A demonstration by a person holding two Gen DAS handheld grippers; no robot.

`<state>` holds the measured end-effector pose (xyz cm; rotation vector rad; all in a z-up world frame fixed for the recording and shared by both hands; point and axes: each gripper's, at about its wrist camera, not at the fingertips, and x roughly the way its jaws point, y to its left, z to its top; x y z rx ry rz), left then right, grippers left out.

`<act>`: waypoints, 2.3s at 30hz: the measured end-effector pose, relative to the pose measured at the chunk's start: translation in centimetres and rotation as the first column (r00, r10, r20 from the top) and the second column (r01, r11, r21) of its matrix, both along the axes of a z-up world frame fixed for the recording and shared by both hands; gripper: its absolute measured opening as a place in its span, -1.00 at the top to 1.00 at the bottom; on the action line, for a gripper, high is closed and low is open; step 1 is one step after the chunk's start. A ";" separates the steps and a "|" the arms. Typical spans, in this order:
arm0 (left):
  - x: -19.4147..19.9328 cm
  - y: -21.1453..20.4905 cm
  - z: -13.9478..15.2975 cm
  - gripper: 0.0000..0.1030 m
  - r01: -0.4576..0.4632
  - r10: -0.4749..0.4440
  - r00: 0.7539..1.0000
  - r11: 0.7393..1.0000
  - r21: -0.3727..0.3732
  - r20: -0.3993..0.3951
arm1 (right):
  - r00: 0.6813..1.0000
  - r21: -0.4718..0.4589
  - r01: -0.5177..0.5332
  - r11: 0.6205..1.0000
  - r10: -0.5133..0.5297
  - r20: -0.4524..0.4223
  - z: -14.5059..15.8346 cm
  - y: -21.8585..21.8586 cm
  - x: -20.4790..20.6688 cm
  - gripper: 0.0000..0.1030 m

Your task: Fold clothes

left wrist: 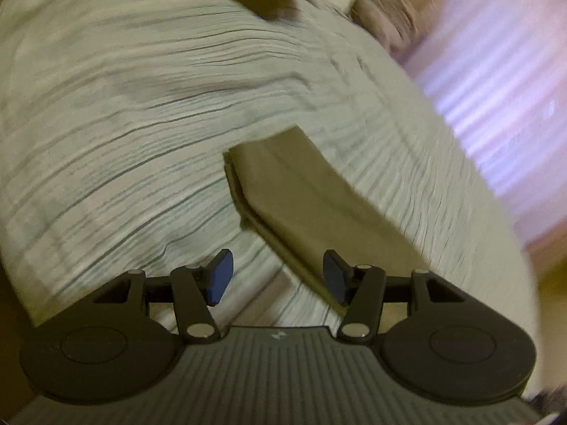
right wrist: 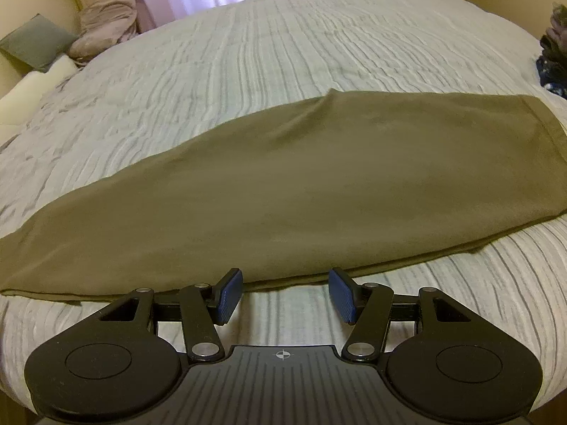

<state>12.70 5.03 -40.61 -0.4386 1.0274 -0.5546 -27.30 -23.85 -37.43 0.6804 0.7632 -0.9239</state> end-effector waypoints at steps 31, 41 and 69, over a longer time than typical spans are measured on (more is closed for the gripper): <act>-11.2 -13.7 6.7 0.93 0.459 -0.384 0.763 0.888 -0.017 0.520 | 0.969 -0.032 0.231 0.972 -0.227 0.100 1.0 -5.5 -12.8 -0.12; -23.5 -21.9 0.4 0.47 0.732 -0.774 0.482 0.613 0.297 0.411 | 0.887 0.080 0.261 0.962 -0.271 0.375 2.4 -5.8 -14.9 -0.12; -12.2 -10.0 3.6 0.49 0.574 -0.560 0.789 0.818 0.021 0.253 | 0.794 0.266 -0.112 0.957 -0.075 0.603 -2.9 -5.1 0.8 0.92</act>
